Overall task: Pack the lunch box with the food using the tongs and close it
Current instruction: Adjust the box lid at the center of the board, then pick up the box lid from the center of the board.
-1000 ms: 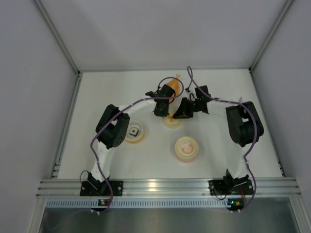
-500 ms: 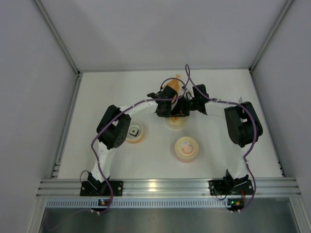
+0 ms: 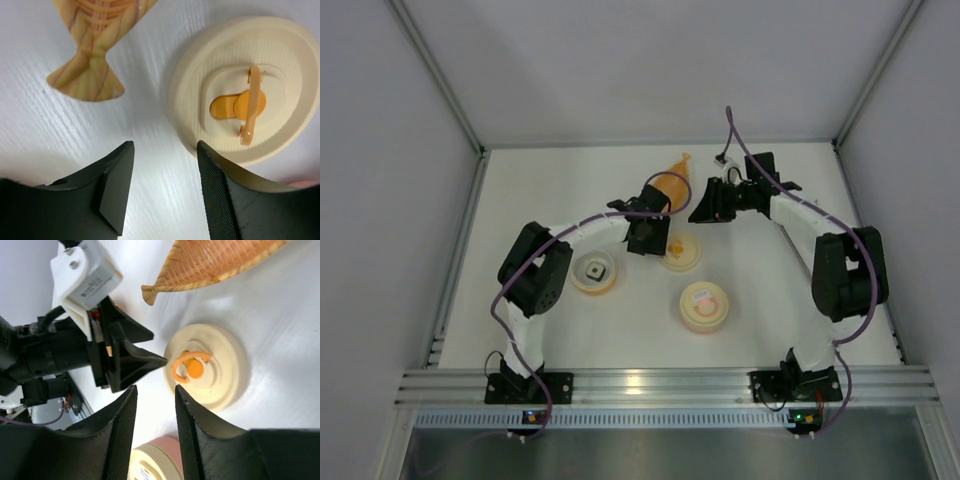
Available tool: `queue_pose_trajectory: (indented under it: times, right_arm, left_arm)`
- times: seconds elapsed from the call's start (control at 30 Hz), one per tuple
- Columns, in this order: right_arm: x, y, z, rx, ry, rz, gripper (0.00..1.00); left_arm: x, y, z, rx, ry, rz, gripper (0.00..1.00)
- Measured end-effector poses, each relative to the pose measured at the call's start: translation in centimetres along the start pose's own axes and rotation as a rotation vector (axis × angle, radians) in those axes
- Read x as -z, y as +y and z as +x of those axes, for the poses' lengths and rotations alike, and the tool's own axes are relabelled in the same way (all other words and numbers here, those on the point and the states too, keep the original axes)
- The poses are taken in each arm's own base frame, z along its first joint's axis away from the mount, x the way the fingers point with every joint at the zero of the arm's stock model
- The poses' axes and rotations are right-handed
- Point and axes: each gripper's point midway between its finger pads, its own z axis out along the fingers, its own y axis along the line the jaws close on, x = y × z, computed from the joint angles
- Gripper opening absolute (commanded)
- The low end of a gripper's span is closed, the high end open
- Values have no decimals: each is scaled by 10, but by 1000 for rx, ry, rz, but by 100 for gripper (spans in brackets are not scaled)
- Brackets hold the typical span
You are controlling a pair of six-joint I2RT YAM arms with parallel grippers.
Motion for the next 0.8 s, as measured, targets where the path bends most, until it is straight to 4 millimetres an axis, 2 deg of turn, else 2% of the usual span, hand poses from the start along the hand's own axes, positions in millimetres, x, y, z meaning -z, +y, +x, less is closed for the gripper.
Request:
queue_pose_trajectory:
  times: [0.13,0.2,0.3,0.33,0.47,0.6,0.8]
  right_arm:
    - [29,-11,-6,16,-18,35,51]
    - [44,-23,-10,3,-32,57,60]
    - [64,-42,-10,-31,-45,93,68]
    - [69,-47,-11,-39,-50,101,75]
    - [85,-61,-8,-62,-55,130,89]
    - [92,-62,-4,-60,-50,137,90]
    - [99,-59,-4,-52,-57,132,91]
  left_arm:
    - [17,-3,0,-35,-10,10,61]
    - [25,-7,-3,-55,-26,22,61]
    - [33,-20,-9,-87,-46,44,60]
    - [35,-24,-10,-96,-49,51,60]
    - [42,-48,-15,-129,-57,105,59]
    - [33,-64,-14,-145,-37,136,58]
    - [0,-69,-8,-149,20,124,49]
